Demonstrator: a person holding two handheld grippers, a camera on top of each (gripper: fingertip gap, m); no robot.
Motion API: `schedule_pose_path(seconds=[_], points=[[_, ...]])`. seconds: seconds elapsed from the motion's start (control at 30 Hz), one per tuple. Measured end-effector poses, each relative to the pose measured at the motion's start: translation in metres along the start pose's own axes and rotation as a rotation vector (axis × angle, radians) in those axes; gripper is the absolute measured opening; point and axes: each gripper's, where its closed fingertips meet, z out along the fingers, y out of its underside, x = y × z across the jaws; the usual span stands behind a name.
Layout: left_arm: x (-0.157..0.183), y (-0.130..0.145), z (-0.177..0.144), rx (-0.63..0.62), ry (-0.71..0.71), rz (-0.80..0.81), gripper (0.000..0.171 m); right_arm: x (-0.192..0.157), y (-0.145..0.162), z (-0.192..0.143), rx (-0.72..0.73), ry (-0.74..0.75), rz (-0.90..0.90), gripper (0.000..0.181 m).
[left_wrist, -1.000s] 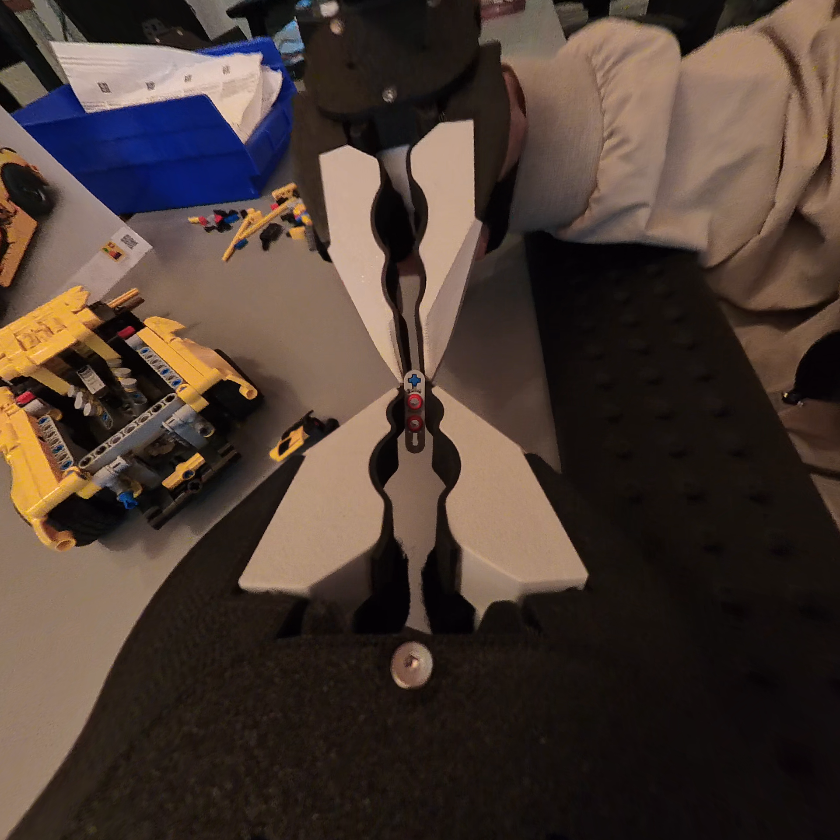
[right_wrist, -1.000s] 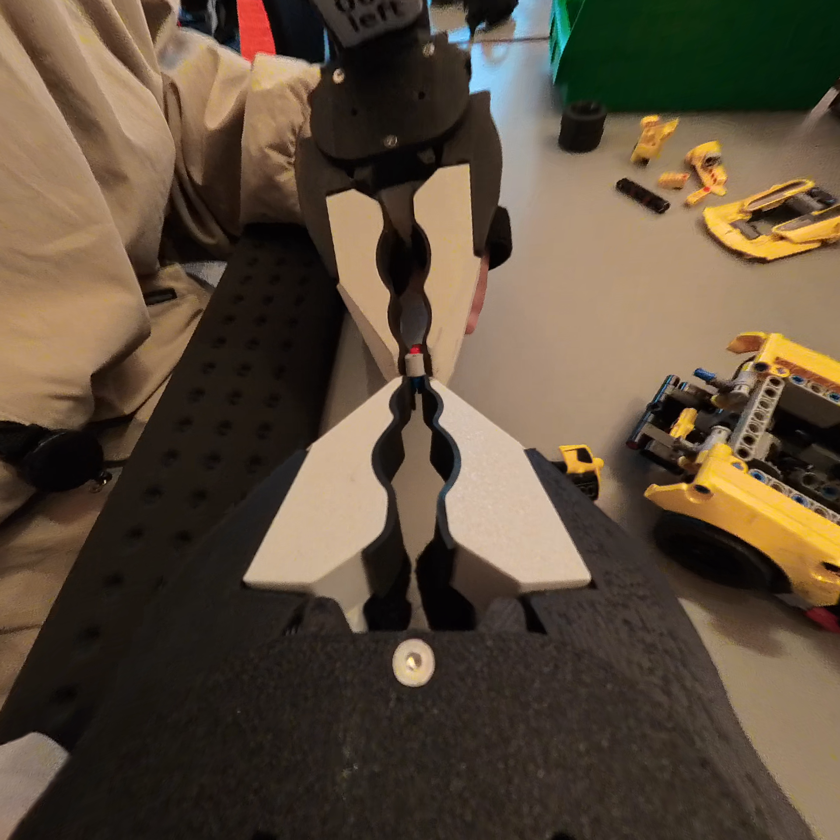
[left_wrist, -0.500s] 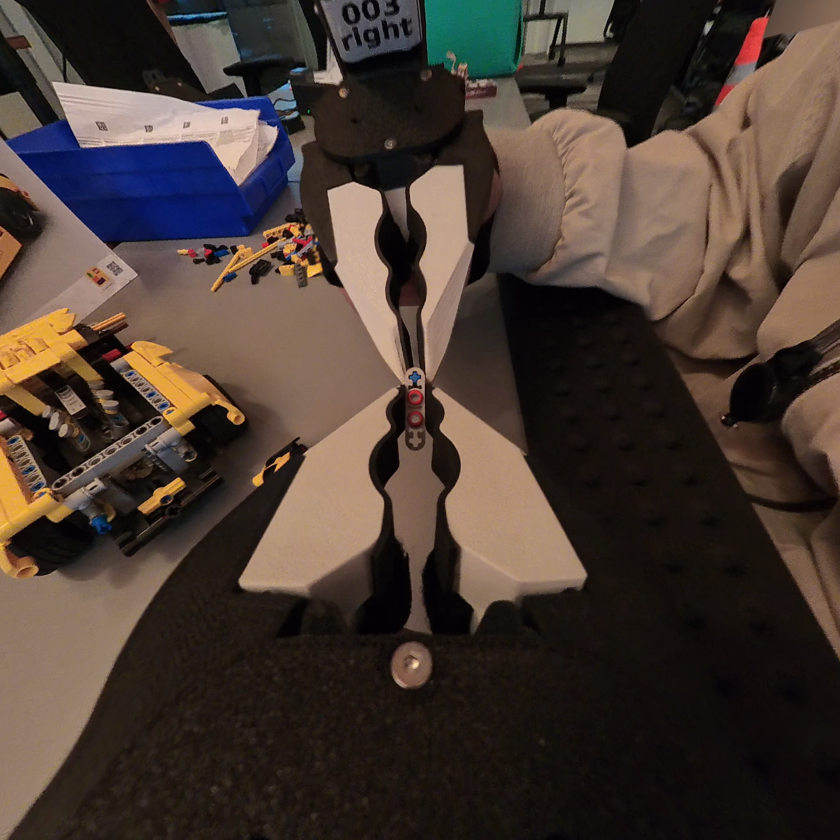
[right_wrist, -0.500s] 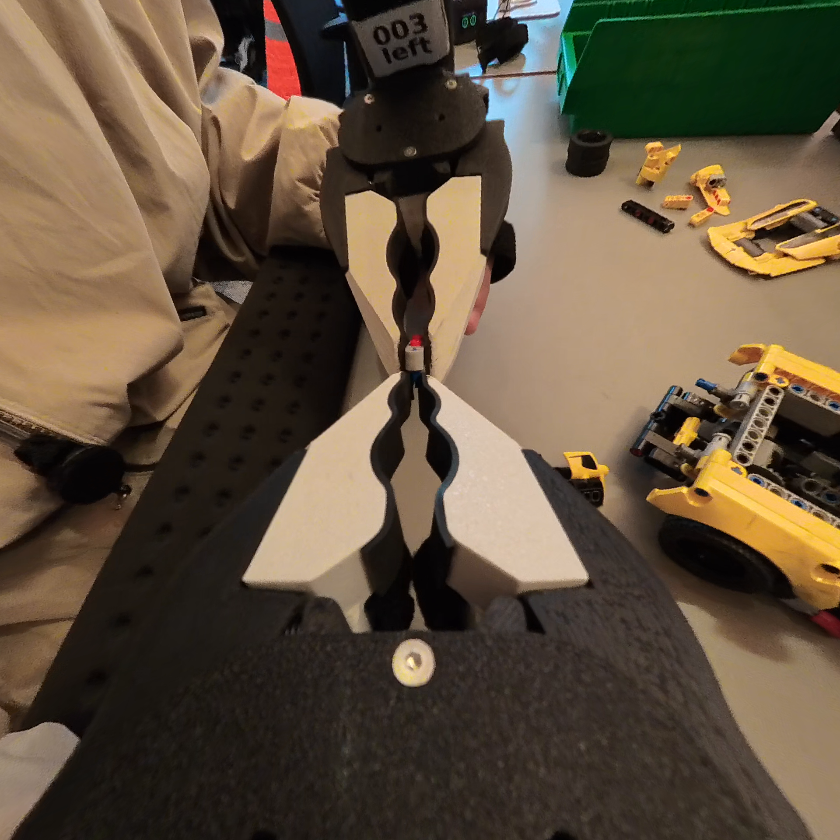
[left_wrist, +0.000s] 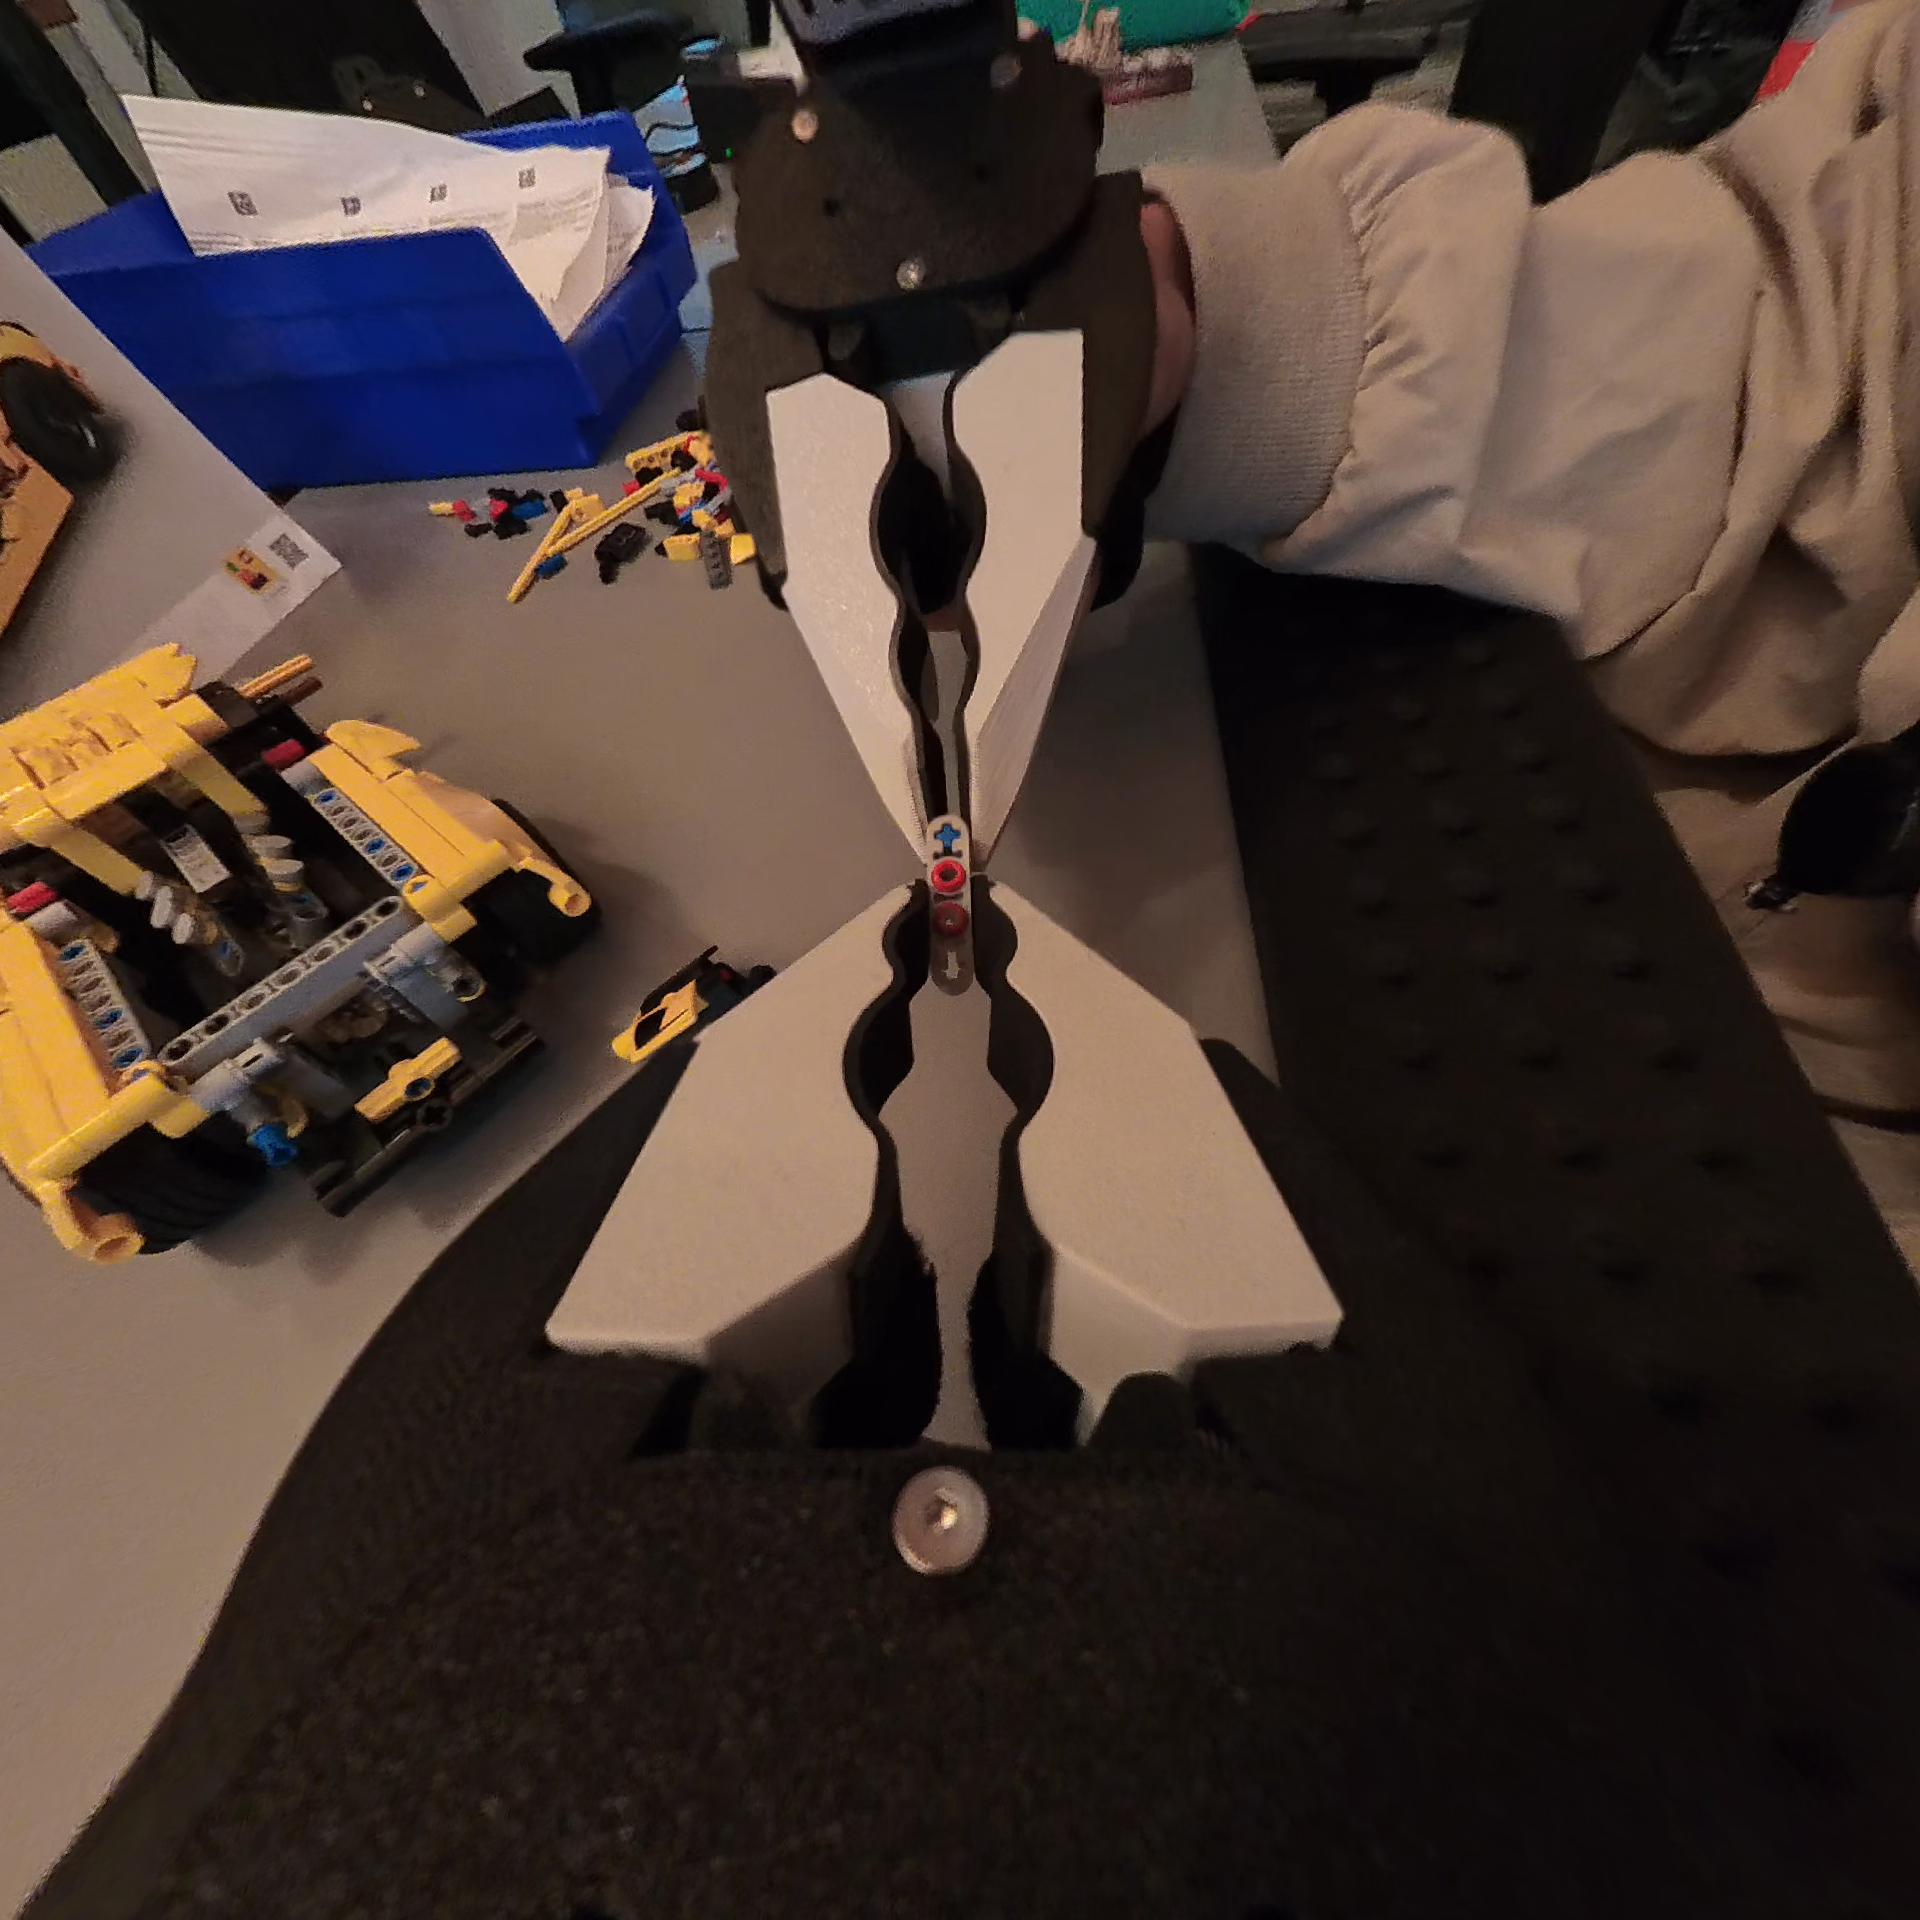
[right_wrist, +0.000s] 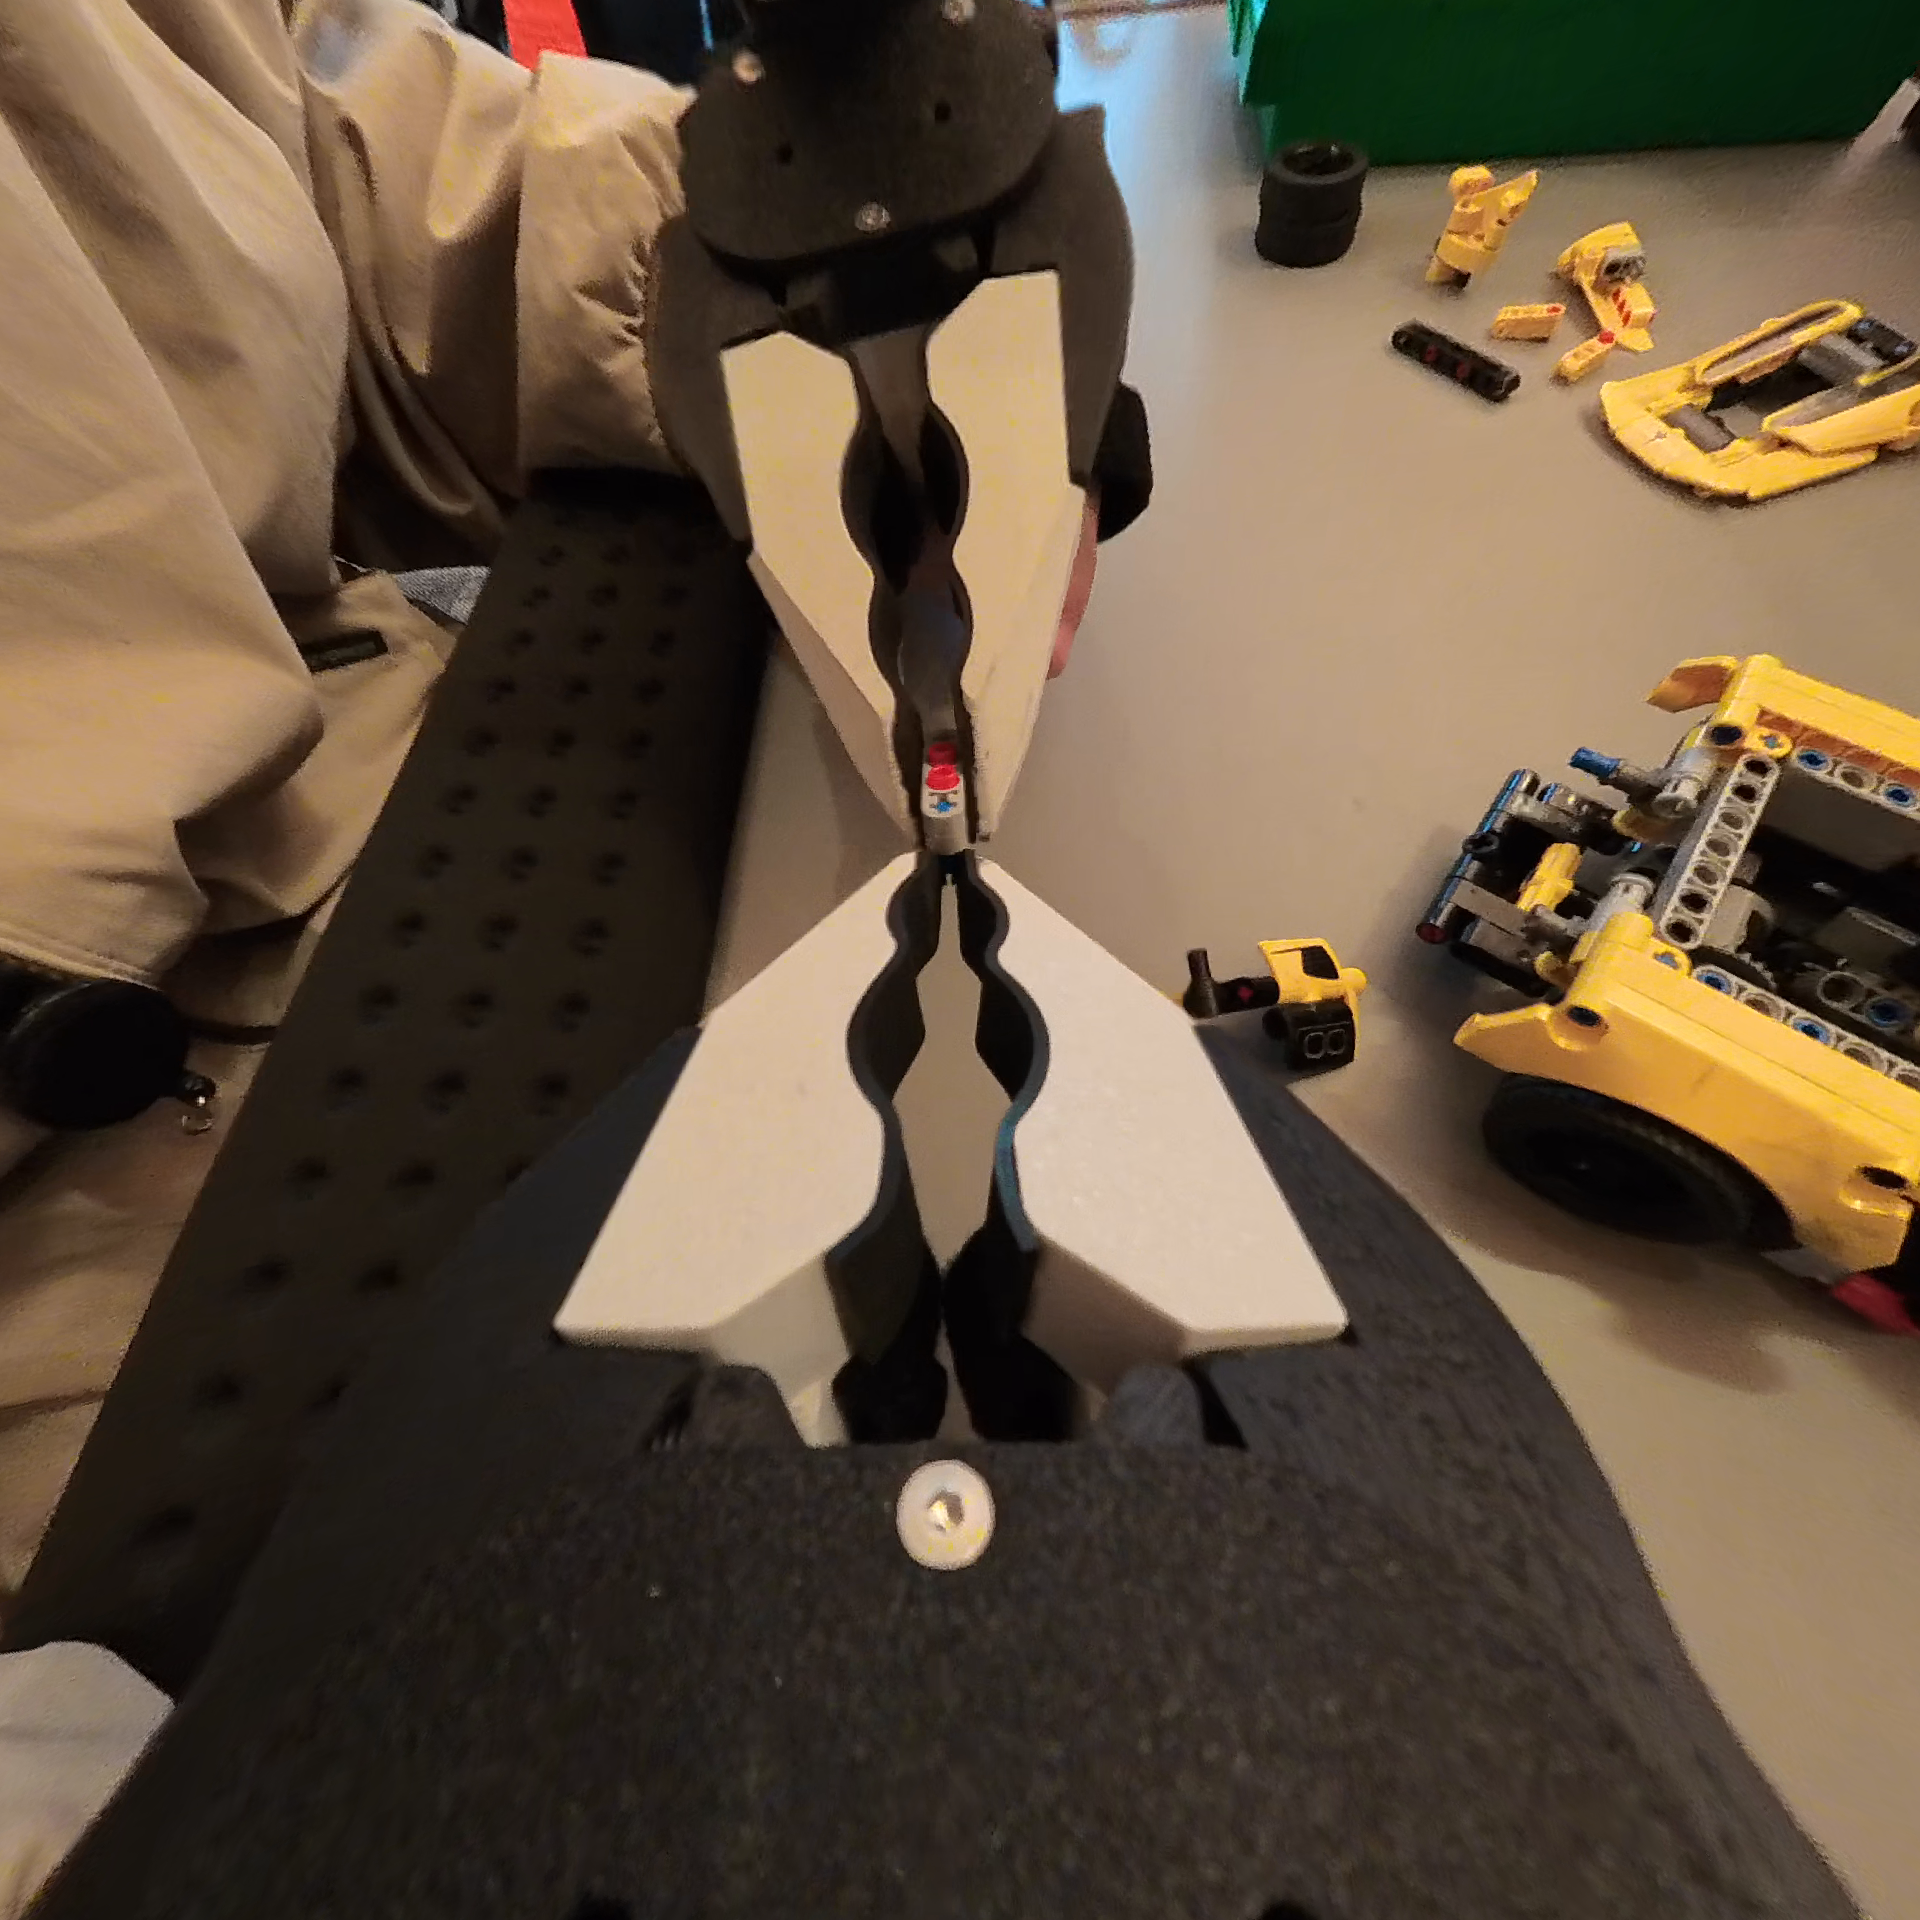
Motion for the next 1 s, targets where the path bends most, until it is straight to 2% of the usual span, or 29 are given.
schedule_pose_path(seconds=[0.3, 0.4, 0.43, 0.47, 0.5, 0.53, 0.57, 0.6, 0.67, 0.73, 0.8, 0.87, 0.93, 1.0], points=[[-0.003, -0.016, -0.005, 0.11, 0.029, -0.13, 0.004, 0.0, -0.008, -0.006, 0.05, -0.009, 0.032, 0.003], [-0.006, -0.011, -0.001, 0.086, 0.008, -0.124, 0.004, 0.003, -0.001, -0.003, -0.002, 0.012, 0.041, 0.003], [-0.008, -0.018, -0.004, 0.126, -0.005, -0.134, 0.004, 0.0, -0.003, -0.004, 0.018, -0.008, 0.058, 0.001], [-0.023, -0.038, -0.02, 0.275, -0.056, -0.185, 0.006, 0.014, 0.035, -0.003, -0.218, 0.039, 0.054, 0.0], [-0.048, -0.061, -0.05, 0.455, -0.087, -0.302, 0.006, 0.007, 0.063, 0.006, -0.314, -0.004, 0.123, 0.006], [-0.071, -0.063, -0.072, 0.535, -0.131, -0.38, 0.005, -0.007, 0.059, 0.011, -0.27, -0.057, 0.149, 0.0], [-0.075, -0.058, -0.079, 0.516, -0.18, -0.346, 0.005, -0.003, 0.049, 0.008, -0.245, -0.008, 0.048, 0.0], [-0.067, -0.051, -0.07, 0.448, -0.189, -0.309, 0.006, 0.004, 0.026, 0.001, -0.109, 0.007, 0.101, 0.0], [-0.055, -0.045, -0.051, 0.397, -0.125, -0.348, 0.006, 0.031, 0.022, -0.01, -0.08, 0.109, 0.153, 0.0], [-0.057, -0.045, -0.048, 0.413, -0.078, -0.406, 0.006, 0.032, -0.001, -0.016, 0.041, 0.13, 0.122, 0.0], [-0.056, -0.041, -0.042, 0.427, 0.02, -0.559, 0.006, 0.045, -0.021, -0.025, 0.144, 0.254, 0.074, 0.0], [-0.066, -0.032, -0.036, 0.424, 0.006, -0.675, 0.006, 0.052, -0.03, -0.031, 0.187, 0.358, -0.018, 0.0], [-0.073, -0.032, -0.037, 0.457, 0.03, -0.774, 0.006, 0.061, -0.042, -0.036, 0.258, 0.484, -0.06, 0.017], [-0.07, -0.038, -0.038, 0.514, 0.133, -0.876, 0.006, 0.058, -0.051, -0.029, 0.315, 0.48, -0.025, 0.043]])
